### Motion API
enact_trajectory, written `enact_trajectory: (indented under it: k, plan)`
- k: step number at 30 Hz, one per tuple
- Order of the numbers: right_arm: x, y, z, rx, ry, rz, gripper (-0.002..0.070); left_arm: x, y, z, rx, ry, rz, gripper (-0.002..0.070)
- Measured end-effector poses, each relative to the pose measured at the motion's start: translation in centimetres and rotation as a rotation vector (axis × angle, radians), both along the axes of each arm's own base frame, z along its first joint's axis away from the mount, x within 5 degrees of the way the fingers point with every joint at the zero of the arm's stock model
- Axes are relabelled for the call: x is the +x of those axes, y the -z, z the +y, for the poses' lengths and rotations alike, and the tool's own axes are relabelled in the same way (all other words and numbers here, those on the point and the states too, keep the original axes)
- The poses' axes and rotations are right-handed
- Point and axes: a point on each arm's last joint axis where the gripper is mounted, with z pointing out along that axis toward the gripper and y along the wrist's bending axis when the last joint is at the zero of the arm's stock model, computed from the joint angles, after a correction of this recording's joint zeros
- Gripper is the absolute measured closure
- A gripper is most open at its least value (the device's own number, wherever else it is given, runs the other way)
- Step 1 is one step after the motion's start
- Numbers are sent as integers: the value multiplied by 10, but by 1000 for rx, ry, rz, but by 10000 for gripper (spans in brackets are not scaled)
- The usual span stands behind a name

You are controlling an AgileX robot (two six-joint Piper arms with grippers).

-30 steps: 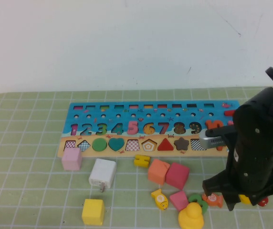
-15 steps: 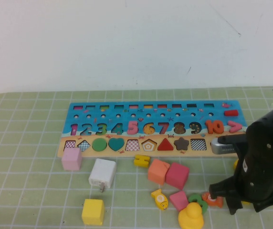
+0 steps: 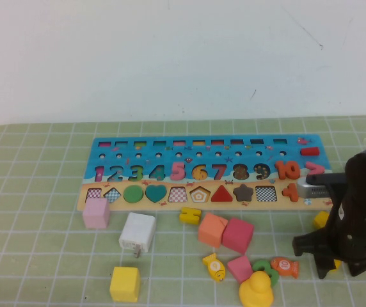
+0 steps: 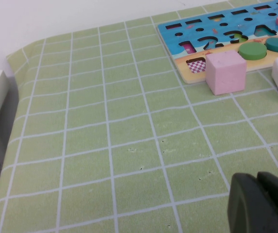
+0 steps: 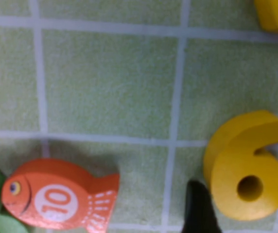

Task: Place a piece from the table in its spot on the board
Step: Pick up the "number 6", then place the "number 6" into the hole of the number 6

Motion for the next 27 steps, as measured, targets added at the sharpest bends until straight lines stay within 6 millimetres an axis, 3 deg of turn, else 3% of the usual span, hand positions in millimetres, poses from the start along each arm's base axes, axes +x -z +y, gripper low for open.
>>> enact_trajectory:
  k: [10, 17, 22, 27]
  plan:
    - [4, 0, 3, 32, -42, -40, 276, 0, 0, 0, 2, 1, 0, 677]
    - [11, -5, 5, 35, -56, -52, 395, 0, 0, 0, 5, 1, -1, 677]
    - [21, -25, 10, 32, -65, -56, 395, 0, 0, 0, 1, 0, 0, 677]
    - [40, -64, 19, 57, -101, -126, 395, 0, 0, 0, 1, 0, 0, 677]
